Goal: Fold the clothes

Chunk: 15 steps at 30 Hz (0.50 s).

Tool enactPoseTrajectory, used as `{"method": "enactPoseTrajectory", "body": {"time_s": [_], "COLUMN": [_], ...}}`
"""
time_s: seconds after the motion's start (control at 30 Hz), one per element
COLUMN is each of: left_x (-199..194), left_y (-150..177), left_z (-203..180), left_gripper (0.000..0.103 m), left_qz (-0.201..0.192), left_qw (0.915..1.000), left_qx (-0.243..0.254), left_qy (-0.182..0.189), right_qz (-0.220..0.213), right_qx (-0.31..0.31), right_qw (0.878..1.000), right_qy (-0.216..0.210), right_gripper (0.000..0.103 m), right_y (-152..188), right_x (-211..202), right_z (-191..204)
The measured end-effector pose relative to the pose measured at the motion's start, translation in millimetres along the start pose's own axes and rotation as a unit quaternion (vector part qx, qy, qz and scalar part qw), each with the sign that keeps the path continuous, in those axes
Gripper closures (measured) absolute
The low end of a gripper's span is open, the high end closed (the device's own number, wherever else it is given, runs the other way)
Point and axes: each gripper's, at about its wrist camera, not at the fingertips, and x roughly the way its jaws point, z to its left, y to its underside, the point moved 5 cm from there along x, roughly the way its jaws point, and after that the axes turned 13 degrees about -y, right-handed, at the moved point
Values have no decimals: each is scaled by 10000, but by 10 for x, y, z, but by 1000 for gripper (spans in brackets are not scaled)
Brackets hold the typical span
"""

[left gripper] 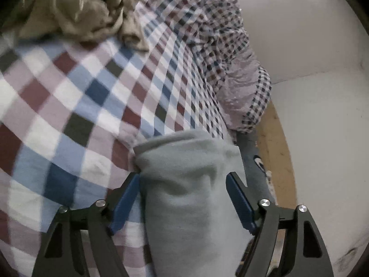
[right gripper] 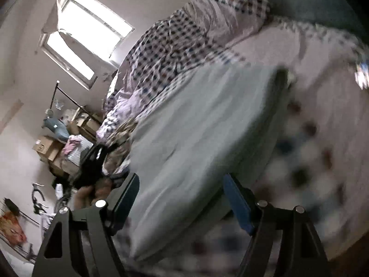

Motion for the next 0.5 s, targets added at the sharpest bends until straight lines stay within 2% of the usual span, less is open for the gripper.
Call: {"method": "enactPoseTrajectory", "body": {"time_s": [0.17, 0.23, 0.27, 0.33, 0.37, 0.43, 0.47, 0.5], "left_x": [2, 10, 15, 24, 32, 64, 80, 96], "left_y": [35, 52, 51, 47, 43, 21, 10, -3], "left_z": [48, 67, 88, 130, 153, 209, 238, 258], "left_gripper": [26, 28, 28, 34, 43, 53, 53, 53], "left_qz": [32, 69, 93, 139, 164, 218, 245, 267], "left_qw": [10000, 10000, 9999, 9996, 9993, 9986, 9981, 9977], "left_qx": [-9, -28, -85, -199, -261, -412, -488, -549], "left_qy": [7, 26, 71, 160, 200, 256, 284, 305], "right_qz": [449, 633, 722, 946, 1044, 1136, 1173, 1210], "right_qx": [31, 25, -10, -183, -299, -422, -470, -518], "right_qw": [9990, 9980, 9974, 9953, 9941, 9925, 9917, 9910], "right_qy": [-13, 12, 41, 39, 83, 175, 217, 258], "right_gripper": [34, 44, 45, 52, 57, 63, 66, 76], "right_y": [552, 725, 801, 925, 983, 1026, 1040, 1054], "right_x": [121, 201, 260, 412, 481, 584, 633, 682], "right_z": [214, 294, 346, 453, 500, 547, 567, 587]}}
